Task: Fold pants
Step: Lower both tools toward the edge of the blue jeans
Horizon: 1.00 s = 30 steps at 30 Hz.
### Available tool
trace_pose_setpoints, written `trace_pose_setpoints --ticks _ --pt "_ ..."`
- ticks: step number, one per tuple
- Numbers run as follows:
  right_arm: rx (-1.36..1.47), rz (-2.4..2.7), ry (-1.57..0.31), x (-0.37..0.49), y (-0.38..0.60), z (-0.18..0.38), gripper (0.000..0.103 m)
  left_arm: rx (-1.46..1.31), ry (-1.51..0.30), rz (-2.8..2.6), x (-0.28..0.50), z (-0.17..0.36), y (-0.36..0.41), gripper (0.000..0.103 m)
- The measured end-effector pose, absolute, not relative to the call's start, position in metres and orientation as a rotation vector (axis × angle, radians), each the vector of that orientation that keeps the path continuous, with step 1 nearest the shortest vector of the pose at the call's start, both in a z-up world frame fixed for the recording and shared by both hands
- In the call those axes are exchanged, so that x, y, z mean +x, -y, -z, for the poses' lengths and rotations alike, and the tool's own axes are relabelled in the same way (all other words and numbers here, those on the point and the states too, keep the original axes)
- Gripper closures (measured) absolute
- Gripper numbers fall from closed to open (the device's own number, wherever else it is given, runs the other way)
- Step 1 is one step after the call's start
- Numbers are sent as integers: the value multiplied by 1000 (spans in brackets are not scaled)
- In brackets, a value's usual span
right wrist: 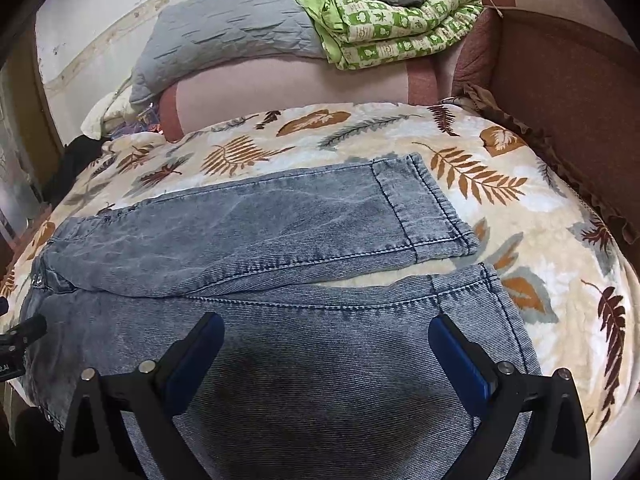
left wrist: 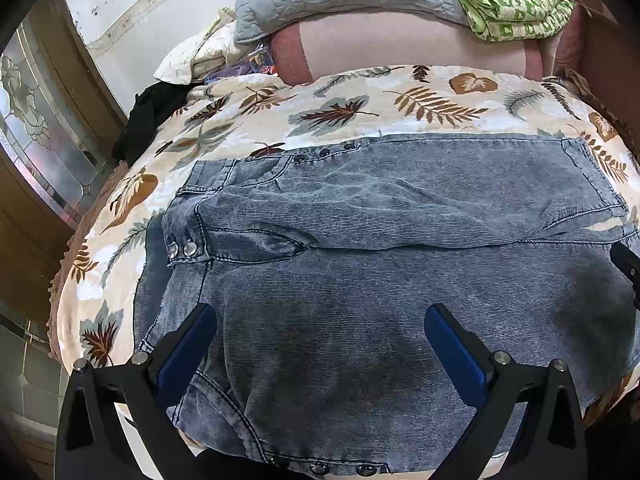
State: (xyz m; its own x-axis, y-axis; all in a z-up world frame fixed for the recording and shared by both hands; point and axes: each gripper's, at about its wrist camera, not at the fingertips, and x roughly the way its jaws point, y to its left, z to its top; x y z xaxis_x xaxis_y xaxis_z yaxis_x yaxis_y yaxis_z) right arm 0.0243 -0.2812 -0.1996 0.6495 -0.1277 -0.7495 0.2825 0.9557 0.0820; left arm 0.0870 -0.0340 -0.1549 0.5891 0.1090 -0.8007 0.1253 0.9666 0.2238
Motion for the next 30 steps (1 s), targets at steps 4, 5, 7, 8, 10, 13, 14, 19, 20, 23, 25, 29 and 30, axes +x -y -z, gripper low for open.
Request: trace_pose_setpoints --ticks 4,5,7,8,10,13,14,19,20,23,25,29,30 --pt "198 232 -840 24 281 201 0 272 -945 12 85 154 35 0" --pt "196 232 -842 24 281 201 0 273 -945 12 84 154 36 0" --pt "195 232 -843 24 281 201 0 275 -945 15 82 153 37 0" --pt "194 231 -843 24 281 201 0 276 -944 16 82 153 38 0" --pt "196 231 -843 24 281 201 0 278 -942 18 81 153 39 0" --pt "196 230 -841 23 281 201 0 278 -939 20 80 152 40 0" --pt "197 229 -841 22 281 200 0 278 -938 21 80 152 40 0" --pt "217 231 -833 15 289 197 0 269 -934 18 89 147 33 0" --pt "230 238 -832 15 293 197 0 258 -934 13 92 146 29 0" --pt "264 255 -845 15 302 200 0 238 -921 -31 104 140 10 0" --pt "284 260 -850 16 306 202 0 231 -910 -69 111 137 -8 0" --pt "294 244 -858 20 305 201 0 217 -896 -164 131 129 -51 0" --pt "302 239 -858 21 306 200 0 214 -893 -195 138 127 -66 0"
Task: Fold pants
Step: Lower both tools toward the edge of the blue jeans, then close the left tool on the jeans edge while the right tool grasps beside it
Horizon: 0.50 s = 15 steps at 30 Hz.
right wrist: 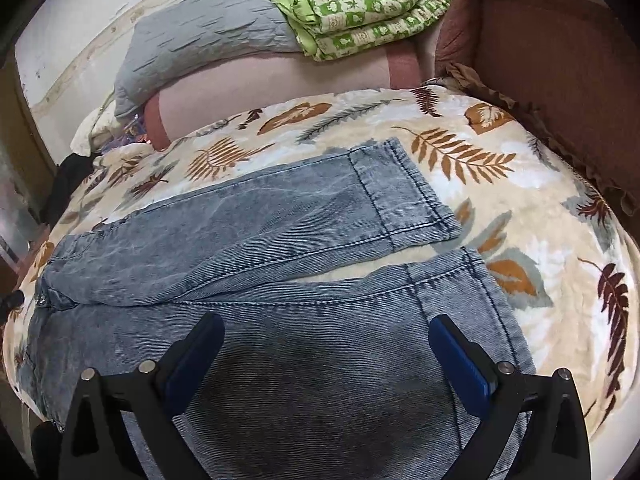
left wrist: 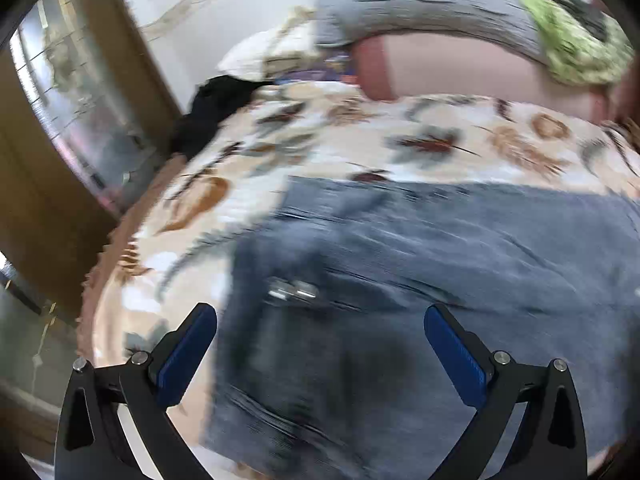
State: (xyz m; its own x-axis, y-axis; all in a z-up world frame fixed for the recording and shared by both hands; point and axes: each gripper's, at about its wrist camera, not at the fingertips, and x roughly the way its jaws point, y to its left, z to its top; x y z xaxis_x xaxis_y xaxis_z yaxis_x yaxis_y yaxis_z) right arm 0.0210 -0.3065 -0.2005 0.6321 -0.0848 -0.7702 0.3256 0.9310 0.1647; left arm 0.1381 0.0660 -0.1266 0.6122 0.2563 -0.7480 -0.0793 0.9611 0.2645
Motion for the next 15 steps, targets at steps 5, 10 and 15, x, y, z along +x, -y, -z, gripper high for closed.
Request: trace_pose_setpoints --ticks 5,10,15 --pt "339 250 -832 26 321 189 0 190 -899 -275 173 117 -120 0" --pt "337 281 -803 44 347 169 0 138 -935 -312 227 114 -166 0" --pt "346 284 -807 68 380 151 0 17 -1019 -286 280 123 -190 0"
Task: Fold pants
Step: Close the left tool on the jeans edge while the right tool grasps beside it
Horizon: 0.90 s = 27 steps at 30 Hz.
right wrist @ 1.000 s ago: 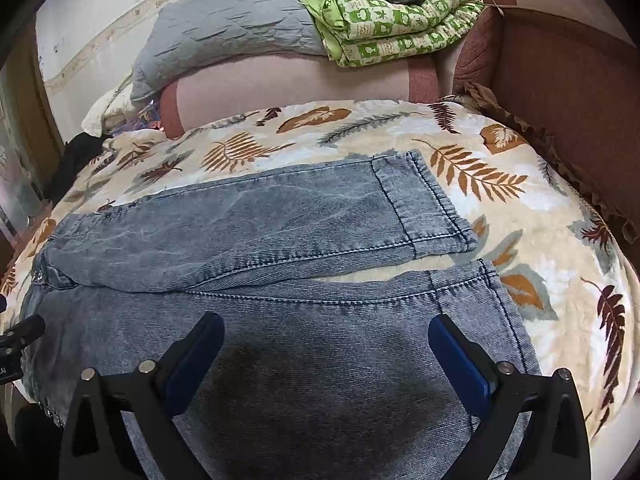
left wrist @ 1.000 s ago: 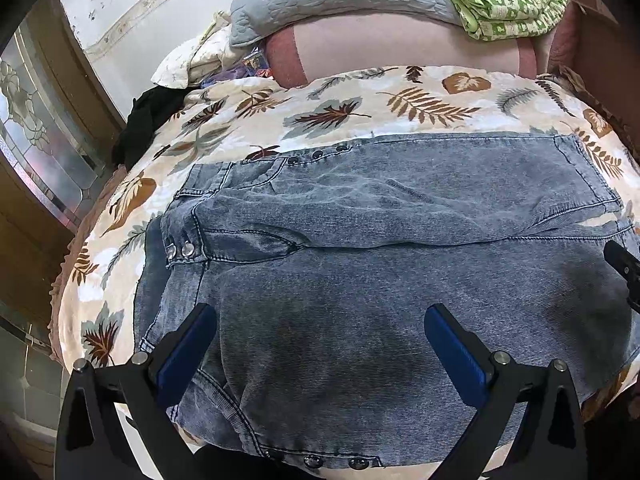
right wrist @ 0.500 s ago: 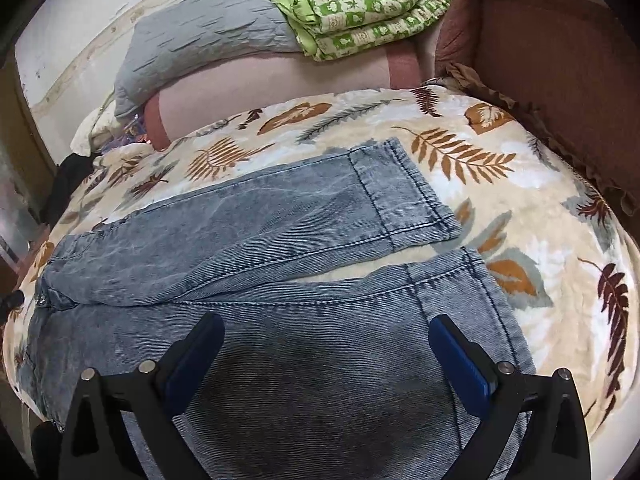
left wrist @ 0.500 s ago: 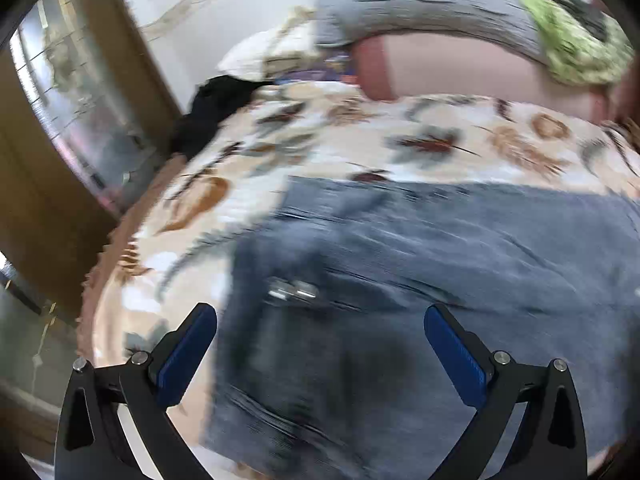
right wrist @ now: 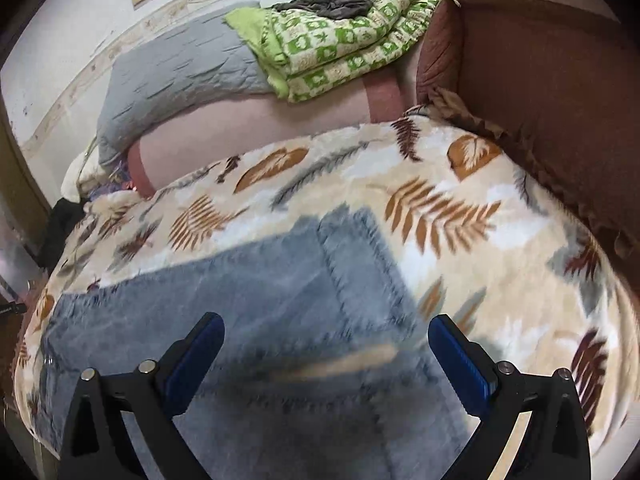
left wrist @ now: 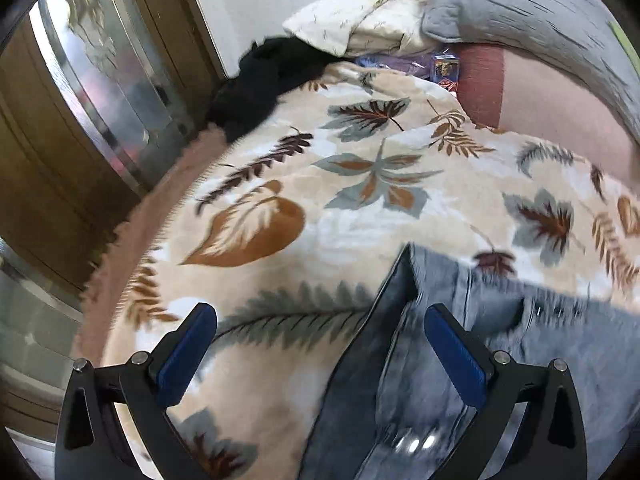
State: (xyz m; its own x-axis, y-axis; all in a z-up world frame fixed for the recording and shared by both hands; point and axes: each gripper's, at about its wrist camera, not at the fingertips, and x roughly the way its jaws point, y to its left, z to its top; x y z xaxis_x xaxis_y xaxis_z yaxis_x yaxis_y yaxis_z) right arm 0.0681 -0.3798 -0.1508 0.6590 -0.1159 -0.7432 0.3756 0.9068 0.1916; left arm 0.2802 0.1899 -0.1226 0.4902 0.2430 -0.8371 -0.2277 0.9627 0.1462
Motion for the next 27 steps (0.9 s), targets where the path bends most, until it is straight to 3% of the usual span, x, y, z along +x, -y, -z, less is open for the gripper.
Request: trace_pose_setpoints --ticks 12,14,16,20,22,23,25,27 --pt "476 283 -904 133 474 169 0 -143 -1187 -190 360 183 -172 2" --pt "473 266 -922 146 481 176 0 -128 -1199 -159 367 191 -164 14" --pt "480 255 -939 158 485 185 0 -130 -1222 -115 373 200 -158 37" --pt "497 235 -978 189 487 207 0 -70 -1228 -102 377 212 -144 46" --pt "489 241 -992 202 488 216 0 -67 -1221 -77 378 213 -142 67" --pt "490 238 -1000 209 487 221 1 -75 -1221 -64 379 213 -141 70" --pt "485 236 -1030 222 485 231 4 -61 -1213 -60 378 211 -138 78" --pt "453 256 -1074 235 481 242 14 -36 -1206 -50 378 210 -134 85"
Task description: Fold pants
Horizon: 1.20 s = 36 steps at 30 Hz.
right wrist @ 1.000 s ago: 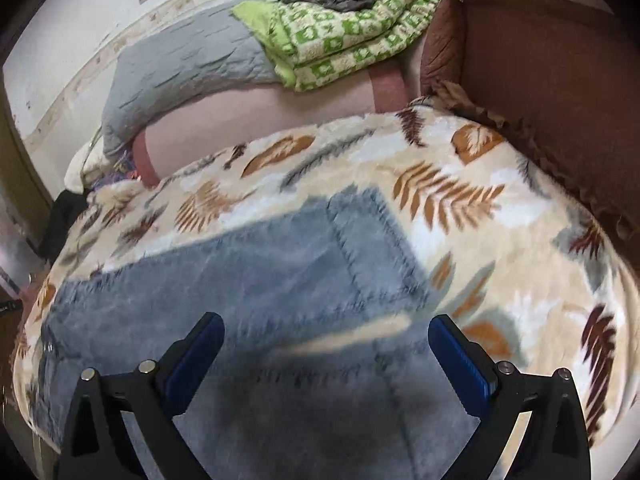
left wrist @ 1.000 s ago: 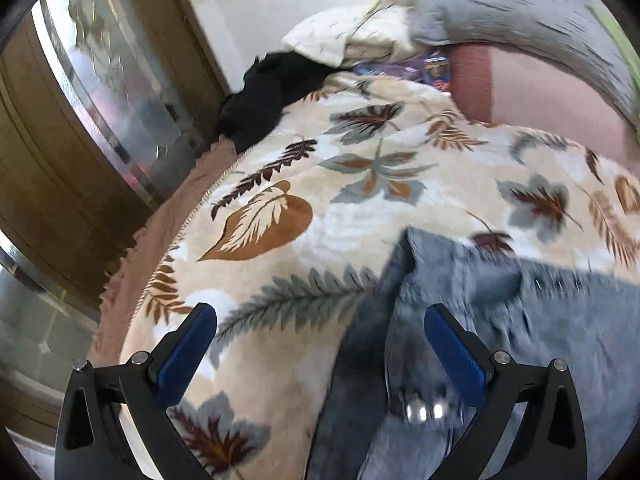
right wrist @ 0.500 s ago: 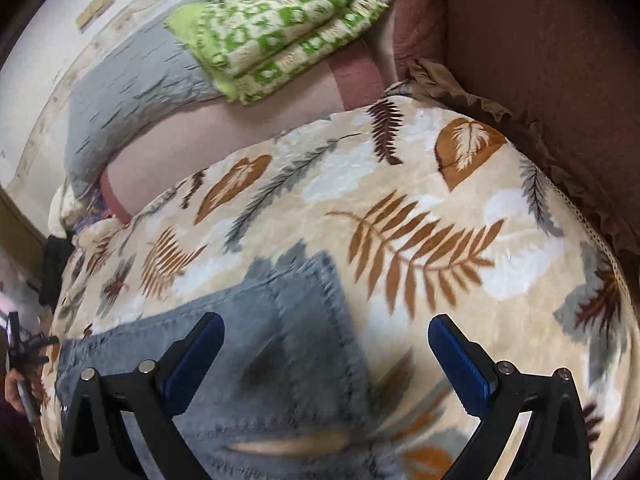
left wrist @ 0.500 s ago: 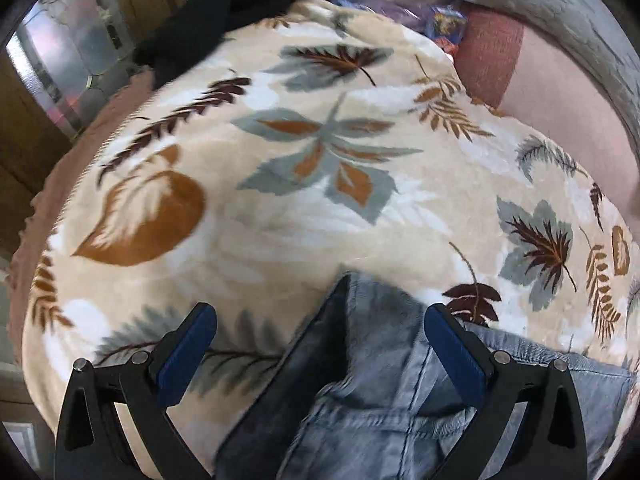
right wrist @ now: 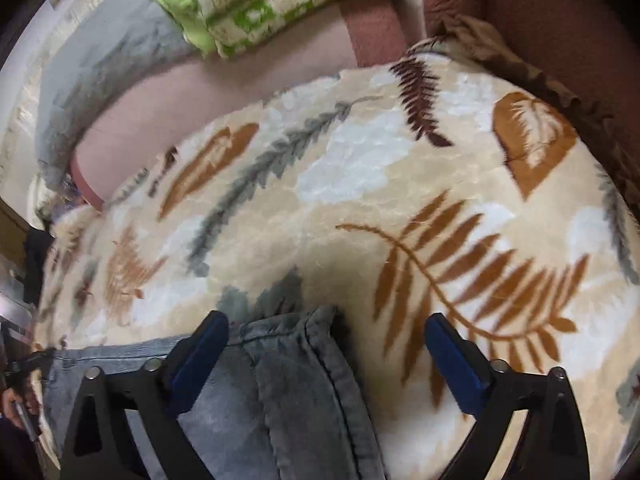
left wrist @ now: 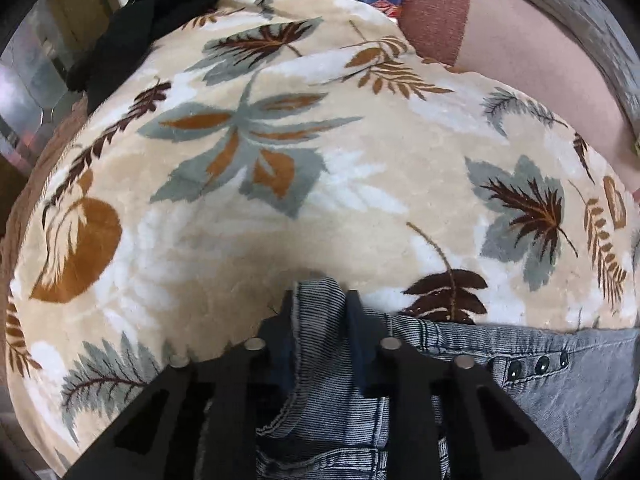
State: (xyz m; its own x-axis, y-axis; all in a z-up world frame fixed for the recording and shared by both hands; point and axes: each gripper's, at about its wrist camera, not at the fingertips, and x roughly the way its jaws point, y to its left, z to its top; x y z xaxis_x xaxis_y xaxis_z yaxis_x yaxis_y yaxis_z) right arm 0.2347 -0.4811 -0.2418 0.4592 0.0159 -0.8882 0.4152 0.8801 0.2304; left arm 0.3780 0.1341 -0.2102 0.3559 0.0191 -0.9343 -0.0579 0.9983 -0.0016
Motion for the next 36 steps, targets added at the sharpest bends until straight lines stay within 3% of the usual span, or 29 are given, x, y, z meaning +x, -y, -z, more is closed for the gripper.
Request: trace_pose_setpoints --ticks 4,5,6,14,23,30,36 --pt "367 278 -1119 244 474 249 45 -16 -1186 -40 376 205 -129 91" --pt "362 256 -1117 244 472 246 76 -15 -1176 -40 375 203 -128 91" --pt "383 241 -1114 241 472 240 84 -20 -1160 -37 373 198 -128 92" --pt "395 182 -931 182 462 157 84 -91 -1021 55 337 134 -138 93" --pt "417 109 -832 66 440 95 86 -93 -853 168 215 63 -163 93" --pt "424 74 -855 -39 415 105 86 -100 -870 192 109 81 -190 93" --pt "416 110 -980 -102 415 146 86 -132 -1008 183 54 145 -207 92"
